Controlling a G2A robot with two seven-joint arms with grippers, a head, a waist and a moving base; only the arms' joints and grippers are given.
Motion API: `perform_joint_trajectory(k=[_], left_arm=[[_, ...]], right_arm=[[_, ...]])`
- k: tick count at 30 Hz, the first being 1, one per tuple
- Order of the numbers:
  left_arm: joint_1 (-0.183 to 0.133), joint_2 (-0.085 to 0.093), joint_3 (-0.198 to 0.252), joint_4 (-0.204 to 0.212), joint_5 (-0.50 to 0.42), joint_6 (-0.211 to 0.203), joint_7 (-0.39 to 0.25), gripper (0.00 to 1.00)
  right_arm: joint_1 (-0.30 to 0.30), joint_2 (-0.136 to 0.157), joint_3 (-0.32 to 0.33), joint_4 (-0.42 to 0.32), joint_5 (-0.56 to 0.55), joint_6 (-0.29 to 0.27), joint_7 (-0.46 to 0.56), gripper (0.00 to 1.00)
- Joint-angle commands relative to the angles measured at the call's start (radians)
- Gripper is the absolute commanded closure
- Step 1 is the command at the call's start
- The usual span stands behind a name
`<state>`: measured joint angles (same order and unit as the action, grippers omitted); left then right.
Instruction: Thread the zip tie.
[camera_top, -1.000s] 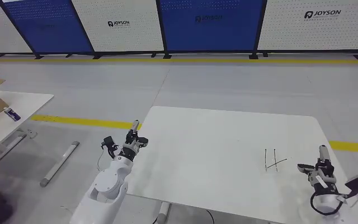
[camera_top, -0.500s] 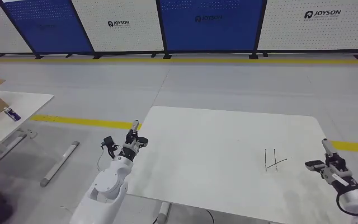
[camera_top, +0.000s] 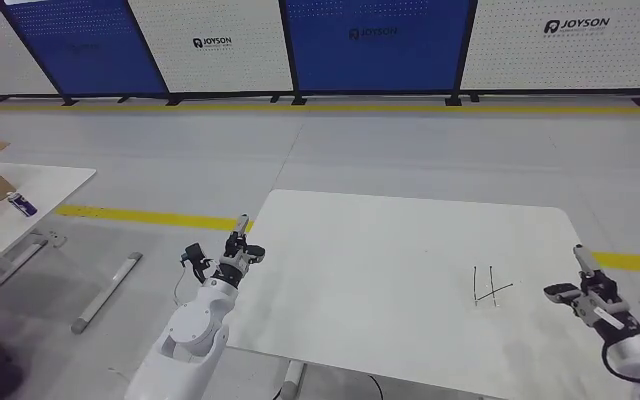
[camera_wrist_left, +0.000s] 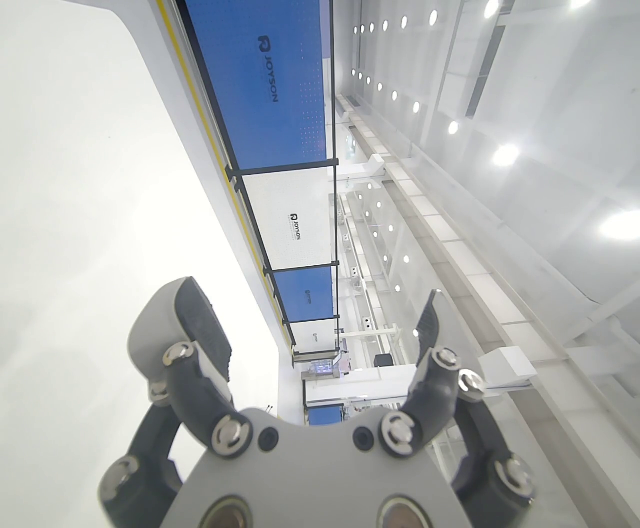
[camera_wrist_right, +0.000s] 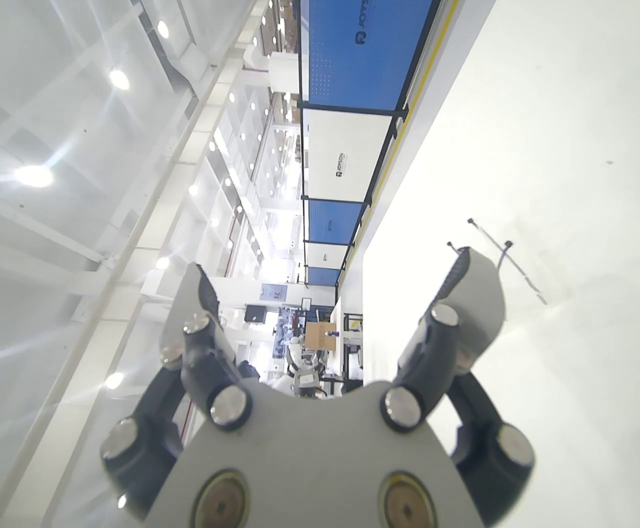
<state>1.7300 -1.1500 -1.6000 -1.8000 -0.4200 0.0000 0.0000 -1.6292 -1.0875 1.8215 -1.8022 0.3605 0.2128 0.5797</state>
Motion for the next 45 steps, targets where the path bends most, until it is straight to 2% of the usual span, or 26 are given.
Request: perform_joint_trajectory(k=[1, 4, 7, 11, 12, 13, 28, 30, 31, 33, 35, 39, 41, 45], left_arm=[[0.000, 0.000, 0.000, 0.000, 0.000, 0.000, 0.000, 0.00], [0.000, 0.000, 0.000, 0.000, 0.000, 0.000, 0.000, 0.00], [0.000, 0.000, 0.000, 0.000, 0.000, 0.000, 0.000, 0.00], [0.000, 0.000, 0.000, 0.000, 0.000, 0.000, 0.000, 0.00], [0.000, 0.000, 0.000, 0.000, 0.000, 0.000, 0.000, 0.00], [0.000, 0.000, 0.000, 0.000, 0.000, 0.000, 0.000, 0.00], [0.000, 0.000, 0.000, 0.000, 0.000, 0.000, 0.000, 0.00], [0.000, 0.000, 0.000, 0.000, 0.000, 0.000, 0.000, 0.00], [0.000, 0.000, 0.000, 0.000, 0.000, 0.000, 0.000, 0.00], [0.000, 0.000, 0.000, 0.000, 0.000, 0.000, 0.000, 0.00], [0.000, 0.000, 0.000, 0.000, 0.000, 0.000, 0.000, 0.00], [0.000, 0.000, 0.000, 0.000, 0.000, 0.000, 0.000, 0.00], [0.000, 0.000, 0.000, 0.000, 0.000, 0.000, 0.000, 0.00], [0.000, 0.000, 0.000, 0.000, 0.000, 0.000, 0.000, 0.00]], right_arm=[[0.028, 0.011, 0.039, 0.007, -0.019, 0.018, 0.171, 0.00], [0.075, 0.026, 0.073, 0.025, -0.047, 0.049, 0.263, 0.00], [0.124, 0.042, 0.080, 0.056, -0.110, 0.080, 0.342, 0.00], [0.206, 0.066, 0.039, 0.139, -0.216, 0.112, 0.498, 0.00], [0.236, 0.074, 0.020, 0.168, -0.246, 0.097, 0.567, 0.00], [0.249, 0.078, 0.018, 0.187, -0.256, 0.085, 0.586, 0.00], [0.249, 0.078, 0.018, 0.187, -0.256, 0.085, 0.586, 0.00], [0.262, 0.088, -0.023, 0.164, -0.250, 0.031, 0.803, 0.00], [0.286, 0.100, -0.023, 0.189, -0.275, 0.003, 0.810, 0.00], [0.321, 0.129, -0.073, 0.213, -0.256, -0.029, 0.810, 0.00], [0.359, 0.158, -0.095, 0.246, -0.218, -0.030, 0.810, 0.00], [0.448, 0.220, -0.181, 0.348, -0.141, -0.042, 0.810, 0.00], [0.510, 0.248, -0.237, 0.435, -0.122, -0.029, 0.810, 0.00], [0.626, 0.277, -0.380, 0.586, -0.112, -0.037, 0.810, 0.00]])
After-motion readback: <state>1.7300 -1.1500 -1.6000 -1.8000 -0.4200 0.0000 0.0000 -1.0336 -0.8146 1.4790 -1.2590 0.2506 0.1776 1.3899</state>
